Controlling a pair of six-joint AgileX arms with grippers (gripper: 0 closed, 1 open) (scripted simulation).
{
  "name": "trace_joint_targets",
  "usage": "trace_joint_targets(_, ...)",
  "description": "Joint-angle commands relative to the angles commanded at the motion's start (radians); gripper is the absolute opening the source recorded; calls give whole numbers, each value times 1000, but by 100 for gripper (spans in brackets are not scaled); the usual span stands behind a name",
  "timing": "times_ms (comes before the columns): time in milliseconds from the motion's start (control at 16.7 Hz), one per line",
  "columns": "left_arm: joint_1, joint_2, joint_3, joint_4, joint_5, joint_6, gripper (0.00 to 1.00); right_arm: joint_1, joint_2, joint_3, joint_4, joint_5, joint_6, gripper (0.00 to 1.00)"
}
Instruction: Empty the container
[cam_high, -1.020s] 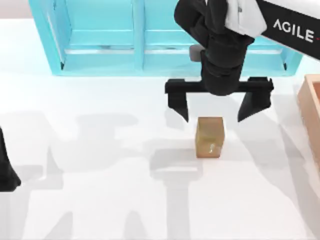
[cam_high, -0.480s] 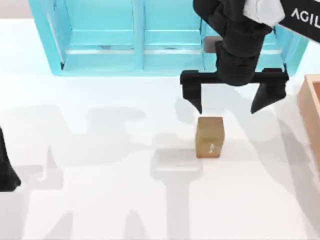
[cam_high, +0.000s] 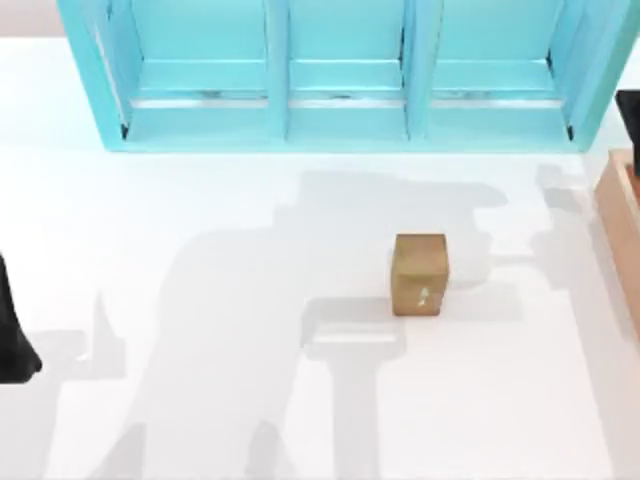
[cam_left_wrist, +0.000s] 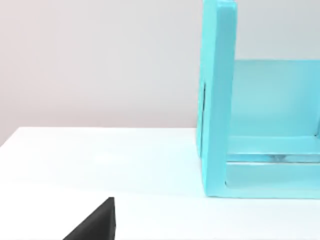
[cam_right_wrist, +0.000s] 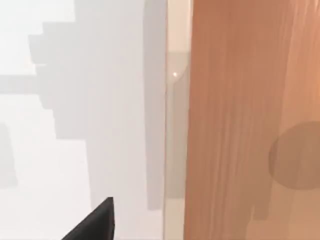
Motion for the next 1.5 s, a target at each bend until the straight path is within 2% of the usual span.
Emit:
trace_joint_targets(240,0,0,0,0,0,0,100,-256,-62,-46,-14,-1,-256,100)
trace_joint_targets(420,0,0,0,0,0,0,100,-340,-94,-70,-16,-2,-340,100)
trace_joint_targets(840,0,0,0,0,0,0,100,-345,-90,-84,0,-2,-345,100)
trace_joint_targets(1320,0,0,0,0,0,0,100,-340,-54,-356,315,-2,-340,100)
trace_joint_targets(1500,0,0,0,0,0,0,100,-343,-46,-400,362,-2,-342,100)
